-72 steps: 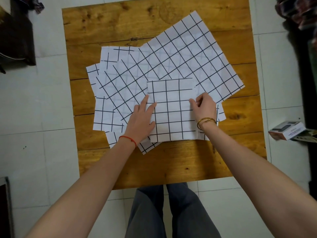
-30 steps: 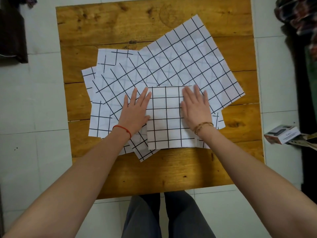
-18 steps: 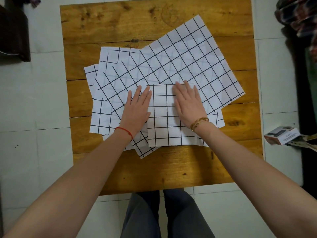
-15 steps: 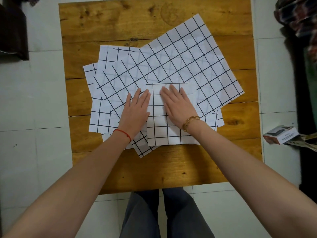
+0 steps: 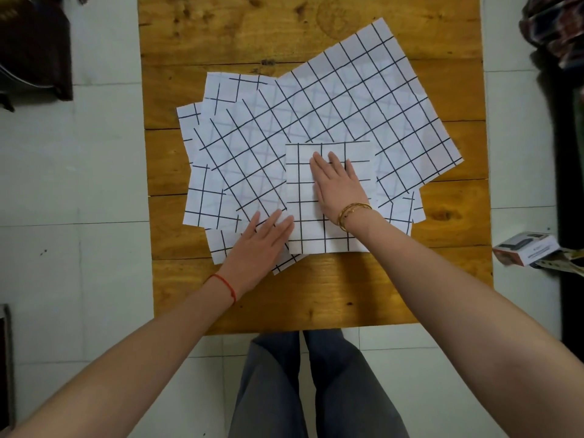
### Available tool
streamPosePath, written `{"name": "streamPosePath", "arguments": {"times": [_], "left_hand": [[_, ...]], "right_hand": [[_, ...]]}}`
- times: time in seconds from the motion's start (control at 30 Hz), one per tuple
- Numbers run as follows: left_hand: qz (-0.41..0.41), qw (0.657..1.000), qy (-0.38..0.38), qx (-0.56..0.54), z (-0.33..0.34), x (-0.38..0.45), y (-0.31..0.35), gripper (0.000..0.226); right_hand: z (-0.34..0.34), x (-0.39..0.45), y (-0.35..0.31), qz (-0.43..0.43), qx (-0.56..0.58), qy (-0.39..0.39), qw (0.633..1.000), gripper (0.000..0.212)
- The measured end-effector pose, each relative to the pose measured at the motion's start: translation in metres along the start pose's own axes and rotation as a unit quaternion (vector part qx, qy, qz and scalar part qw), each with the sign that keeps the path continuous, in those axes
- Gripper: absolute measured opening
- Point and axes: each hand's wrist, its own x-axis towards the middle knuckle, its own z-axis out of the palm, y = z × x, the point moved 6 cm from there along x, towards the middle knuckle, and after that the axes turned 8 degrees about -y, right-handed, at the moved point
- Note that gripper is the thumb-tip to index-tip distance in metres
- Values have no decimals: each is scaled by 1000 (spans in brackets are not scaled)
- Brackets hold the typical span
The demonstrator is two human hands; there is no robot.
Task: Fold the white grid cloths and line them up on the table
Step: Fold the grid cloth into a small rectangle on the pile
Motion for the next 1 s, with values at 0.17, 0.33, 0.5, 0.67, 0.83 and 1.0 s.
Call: {"name": "streamPosePath", "arguments": {"times": [0.17,0.33,0.5,0.67,0.83,1.0], "left_hand": [[23,1000,-5,-14,8,-25,17,65],[29,999,-26,-10,22,-39,22,62],[5,993,51,-110,-2,-30,14,49],[-170,896,164,-376,-36,-5,-22,30],[-297,768,141,-549,-33,29,-41,26],[-335,728,126,-584,-34,46,-43,18]], "right_hand": [[2,0,-1,4,2,2,1000,53],[2,0,1,-8,3,9,1000,53],[-22,-22,19,-12,146,185,972,46],[-15,-58,82,230,324,264,879,22],[15,-64,95,286,436,163,838,33],[17,-60,92,297,488,123,811,43]]}}
